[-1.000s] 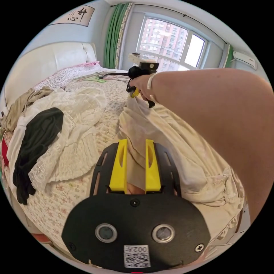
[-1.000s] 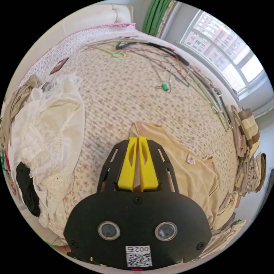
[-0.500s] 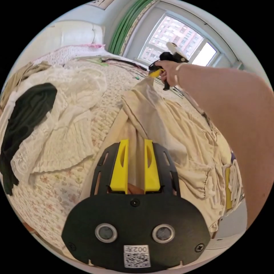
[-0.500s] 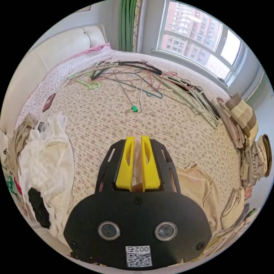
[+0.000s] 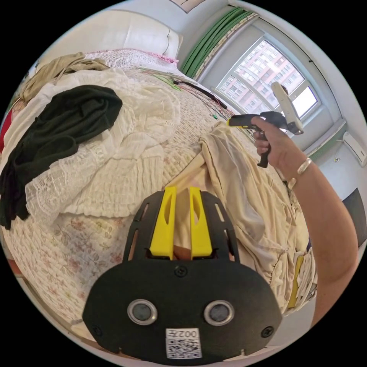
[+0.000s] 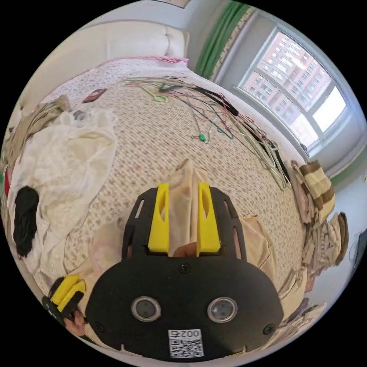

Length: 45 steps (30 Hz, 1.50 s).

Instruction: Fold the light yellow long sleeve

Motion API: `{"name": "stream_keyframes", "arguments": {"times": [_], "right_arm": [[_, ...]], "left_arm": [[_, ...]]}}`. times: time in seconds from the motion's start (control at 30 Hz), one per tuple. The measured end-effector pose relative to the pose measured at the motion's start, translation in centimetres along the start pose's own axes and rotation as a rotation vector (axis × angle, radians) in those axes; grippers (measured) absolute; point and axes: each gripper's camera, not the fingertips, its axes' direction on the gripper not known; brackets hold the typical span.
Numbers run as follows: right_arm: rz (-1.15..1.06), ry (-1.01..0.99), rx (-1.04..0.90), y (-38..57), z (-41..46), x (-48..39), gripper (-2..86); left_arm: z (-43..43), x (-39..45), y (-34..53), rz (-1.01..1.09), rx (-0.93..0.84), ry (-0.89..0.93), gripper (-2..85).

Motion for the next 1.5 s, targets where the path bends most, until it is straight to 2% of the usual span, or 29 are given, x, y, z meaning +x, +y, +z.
{"name": "stream_keyframes", "arguments": {"times": [0.13, 0.27, 0.33, 0.4, 0.53, 0.6, 0.67, 0.77, 0.93, 0.97, 1.07, 1.13, 1.23, 1.3, 1.37, 1.5], "right_arm": [[0.165, -0.134, -0.035, -1.5, 3.6, 3.8, 10.4], [0.195, -0.297, -0.273, -1.8, 10.5, 5.2, 0.9], [0.201, -0.283, -0.194, -1.6, 9.9, 5.9, 0.3], [0.200, -0.229, -0.018, -1.2, 7.1, 7.0, 1.5], [0.109, -0.158, -0.113, -1.0, 6.9, 8.1, 7.5], [0.233, -0.186, -0.027, -0.1, 4.9, 10.8, 7.2], [0.265, -0.250, 0.026, 0.2, 4.0, 11.3, 7.3], [0.253, -0.261, -0.003, -0.7, 5.0, 9.2, 10.7], [0.114, -0.041, -0.139, -2.8, 9.9, 3.6, 16.9], [0.091, -0.018, -0.190, -2.8, 11.5, 2.9, 16.3], [0.063, -0.030, -0.265, -1.8, 13.4, 3.1, 5.8], [0.111, -0.066, -0.181, -0.5, 11.7, 5.1, 2.6], [0.296, -0.211, 0.055, 3.6, 5.7, 11.1, 1.3], [0.468, -0.326, 0.258, 9.5, 0.3, 16.9, 1.1], [0.603, -0.385, 0.359, 15.3, -2.7, 21.0, 1.2], [0.912, -0.547, 0.387, 30.6, -4.7, 28.0, 1.4]], "left_arm": [[0.2, -0.2, -0.4, -0.015, 0.002, -0.005, 0.9], [0.3, -0.2, -0.8, -0.019, 0.008, -0.011, -0.1], [0.4, -0.2, -0.9, -0.017, 0.010, -0.012, -0.2], [0.4, -0.3, -0.9, -0.018, 0.011, -0.008, -0.2], [0.4, -0.3, -1.1, -0.020, 0.013, -0.009, -0.4], [0.5, -0.2, -1.1, -0.020, 0.014, -0.013, -0.4], [0.5, 0.0, -1.1, -0.017, 0.018, -0.024, -0.5], [0.5, 0.3, -1.0, -0.008, 0.022, -0.040, -0.6], [0.6, 0.2, -1.0, -0.011, 0.021, -0.035, -0.7], [0.6, 0.1, -1.0, -0.013, 0.019, -0.031, -0.7], [0.7, 0.1, -1.0, -0.013, 0.017, -0.029, -0.7], [0.7, 0.1, -0.9, -0.010, 0.018, -0.032, -0.7], [0.6, 0.1, -0.8, -0.008, 0.022, -0.028, -0.7], [0.6, 0.1, -0.7, -0.002, 0.022, -0.019, -0.7], [0.5, 0.5, -0.5, 0.038, 0.030, 0.006, -1.1], [-0.1, 1.7, 0.1, 0.094, 0.076, -0.035, -1.6]]}}
